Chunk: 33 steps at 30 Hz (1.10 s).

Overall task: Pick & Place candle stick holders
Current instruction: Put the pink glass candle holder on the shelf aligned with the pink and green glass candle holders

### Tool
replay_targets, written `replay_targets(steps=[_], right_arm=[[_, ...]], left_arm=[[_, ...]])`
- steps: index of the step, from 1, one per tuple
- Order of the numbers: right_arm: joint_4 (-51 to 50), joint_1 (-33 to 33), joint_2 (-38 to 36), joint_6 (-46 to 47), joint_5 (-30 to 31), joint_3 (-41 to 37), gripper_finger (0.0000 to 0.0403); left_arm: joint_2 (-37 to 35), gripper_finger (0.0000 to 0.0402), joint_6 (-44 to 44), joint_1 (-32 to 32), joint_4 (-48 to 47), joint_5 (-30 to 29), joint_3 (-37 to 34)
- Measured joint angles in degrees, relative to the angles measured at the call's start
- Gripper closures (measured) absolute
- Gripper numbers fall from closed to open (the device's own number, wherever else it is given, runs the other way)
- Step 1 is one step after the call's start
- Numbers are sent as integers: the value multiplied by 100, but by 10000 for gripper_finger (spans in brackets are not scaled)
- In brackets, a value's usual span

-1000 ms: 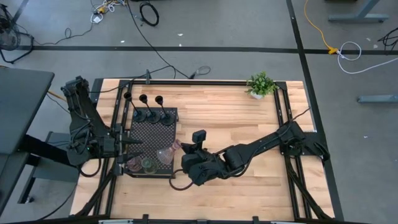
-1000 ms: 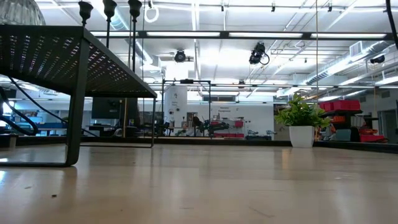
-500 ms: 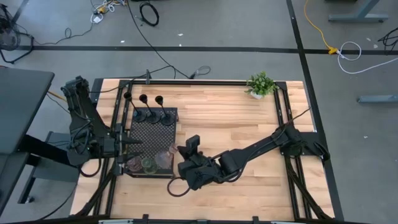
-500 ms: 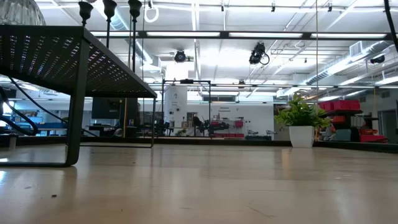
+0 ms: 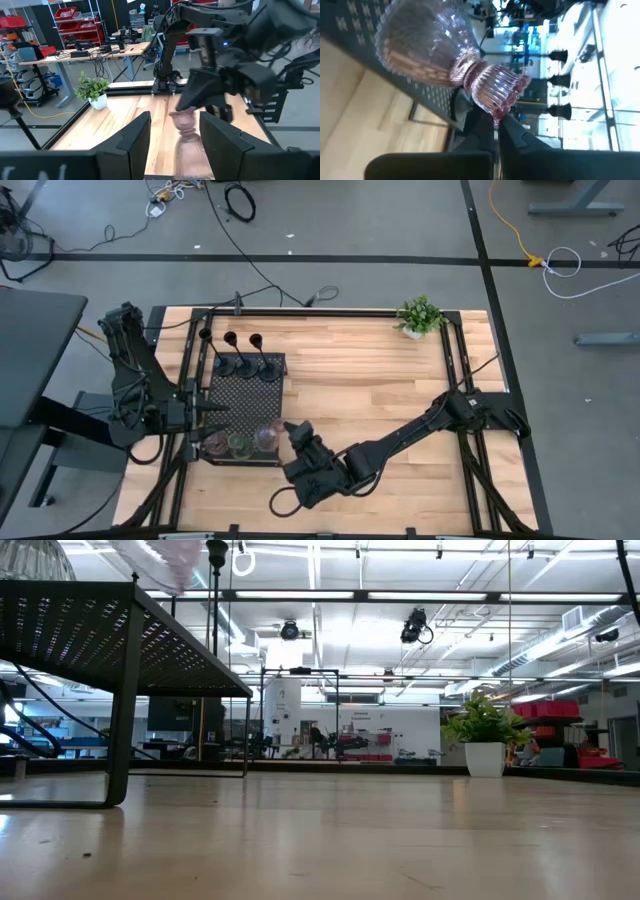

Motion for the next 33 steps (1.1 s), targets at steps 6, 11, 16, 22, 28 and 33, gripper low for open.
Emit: replay_targets(steps=[6,11,16,22,28,33], right_arm=[[443,24,142,-979,176,-3,403],[749,9,133,-1583,100,-2,403],[755,11,133,-1779,-181,-2,403],[730,7,133,-1805,-342,-2,403],[651,-12,308,-1891,-421,4,403],[635,-56,369,-1941,-368,9,403]], left_arm=[[2,229,-4,4,-52,-1,0],[1,229,-12,4,-62,0,0],[2,229,-10,4,-76,0,0],[2,229,-8,4,-102,0,0],[0,229,-2,4,-102,0,0],[2,229,-3,4,-141,0,0]])
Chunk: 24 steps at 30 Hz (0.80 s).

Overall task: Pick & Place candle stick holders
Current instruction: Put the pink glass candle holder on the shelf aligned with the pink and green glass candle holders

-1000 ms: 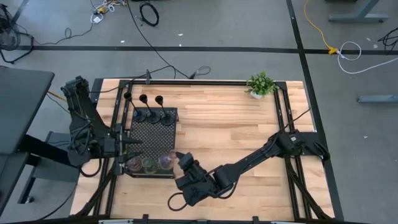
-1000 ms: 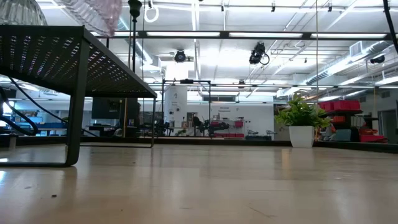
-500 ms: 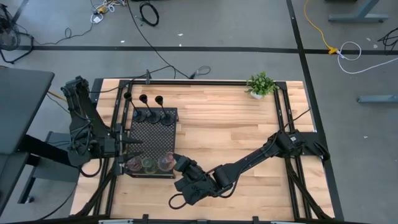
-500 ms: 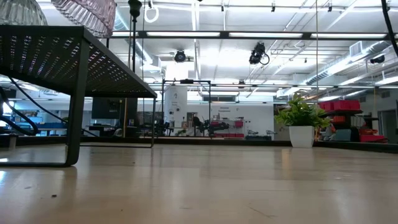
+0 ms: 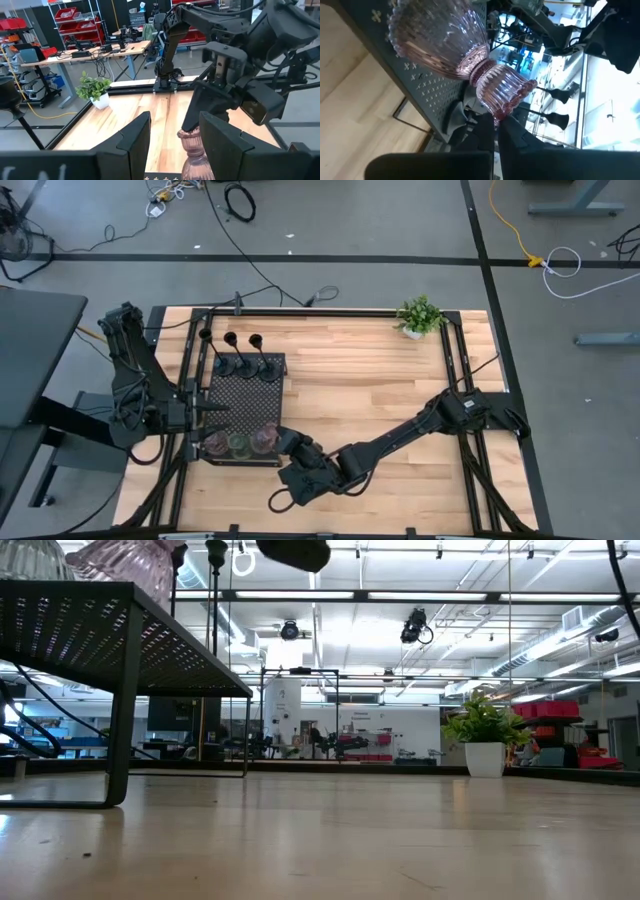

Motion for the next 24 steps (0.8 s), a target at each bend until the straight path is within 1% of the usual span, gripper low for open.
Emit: replay_targets(steps=[5,10,17,24], right_arm=[[53,-22,9,-36,-66,0,403],[76,-36,17,-359,-22,0,403],[250,-166,33,-450,173,-9,403],[271,-264,33,-316,113,-9,403]], left_arm=[[0,229,-4,-2,-62,2,0],[0,229,-2,-2,-93,0,0],[0,229,-7,-2,-95,3,0],[-1,229,-9,-2,-121,4,0]])
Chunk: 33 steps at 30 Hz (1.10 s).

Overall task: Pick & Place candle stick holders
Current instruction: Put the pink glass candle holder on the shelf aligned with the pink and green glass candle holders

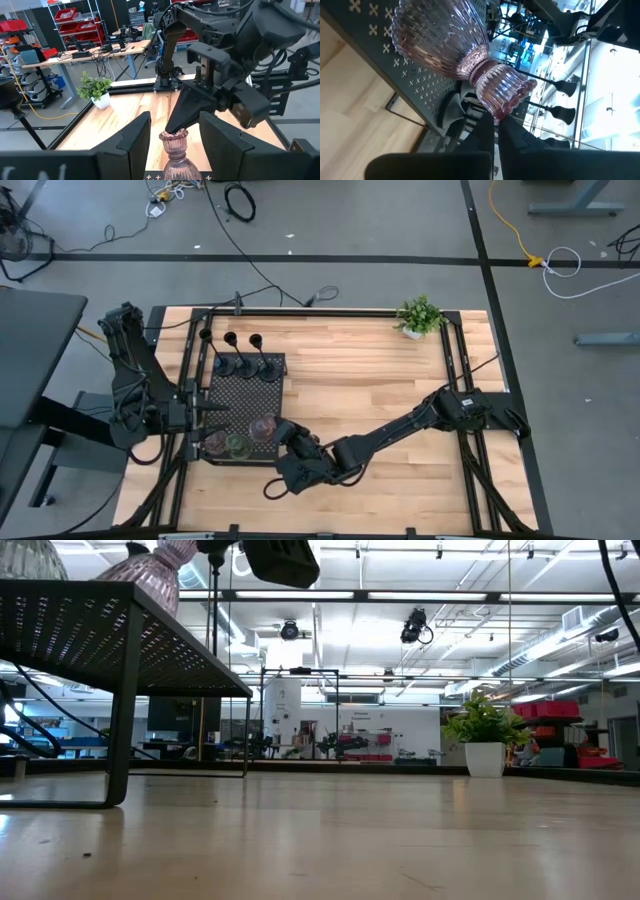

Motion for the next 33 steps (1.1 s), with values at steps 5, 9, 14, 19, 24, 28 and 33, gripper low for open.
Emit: replay_targets(steps=[5,9,14,19,24,28,33], right_arm=[[-1,36,0,50,63,-2,403],[-4,42,0,48,170,-3,403],[111,43,0,48,130,-4,393],[308,42,0,9,219,-4,369],[464,43,0,-55,272,-4,348],[482,53,0,-78,191,-4,339],[490,138,0,-16,29,-4,337]], left_arm=[[0,229,-31,0,-105,0,0],[1,229,-34,0,-107,-2,0],[0,229,-82,0,-111,0,0],[-1,229,-125,0,-123,0,0],[-1,229,-153,0,-158,0,0],[-1,229,-153,1,-190,15,0],[-1,229,-153,0,-188,17,0]])
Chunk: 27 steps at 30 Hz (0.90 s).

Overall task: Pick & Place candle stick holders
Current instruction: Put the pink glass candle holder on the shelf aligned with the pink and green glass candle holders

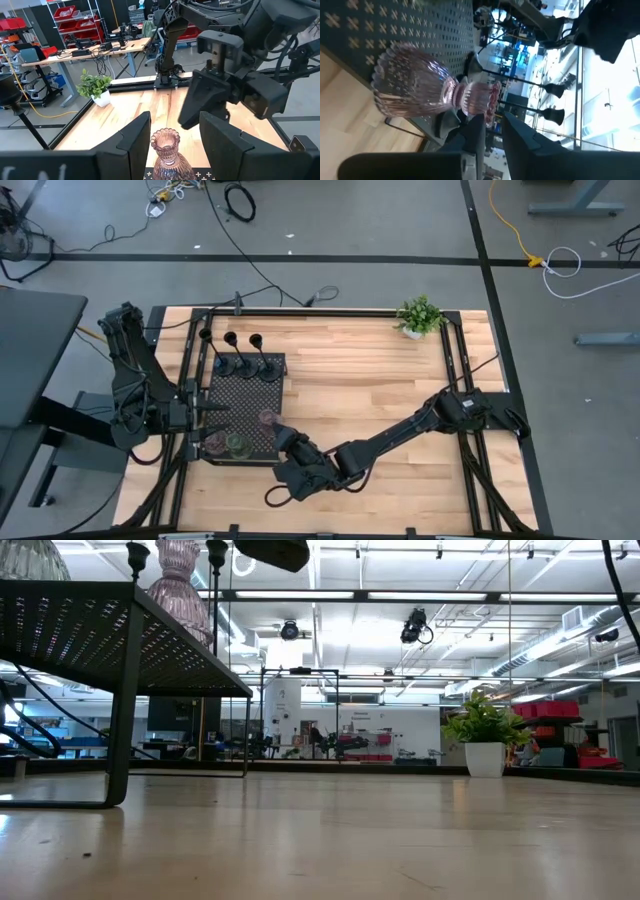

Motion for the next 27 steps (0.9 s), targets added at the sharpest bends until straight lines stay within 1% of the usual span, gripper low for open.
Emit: replay_targets(steps=[5,7,9,11,14,15,19,22,27], right_arm=[[173,127,0,41,-53,0,337],[173,139,0,25,188,0,337],[169,88,0,87,563,0,337],[166,-15,-4,288,678,0,337],[-71,-147,-4,606,312,0,337],[-199,-176,-4,683,272,0,337],[-567,-353,-7,1201,394,0,337],[-669,-473,-7,1418,255,0,337],[-825,-517,-9,1768,-356,0,337]], left_arm=[[2,229,0,0,0,-2,0],[0,229,-2,2,0,0,0],[1,229,-5,2,2,-1,0],[1,229,-58,0,2,-2,0],[0,229,-153,0,2,0,0],[0,229,-155,1,4,0,0],[0,229,-155,2,4,0,0],[2,229,-148,2,3,0,0],[1,229,-151,-2,-44,15,0]])
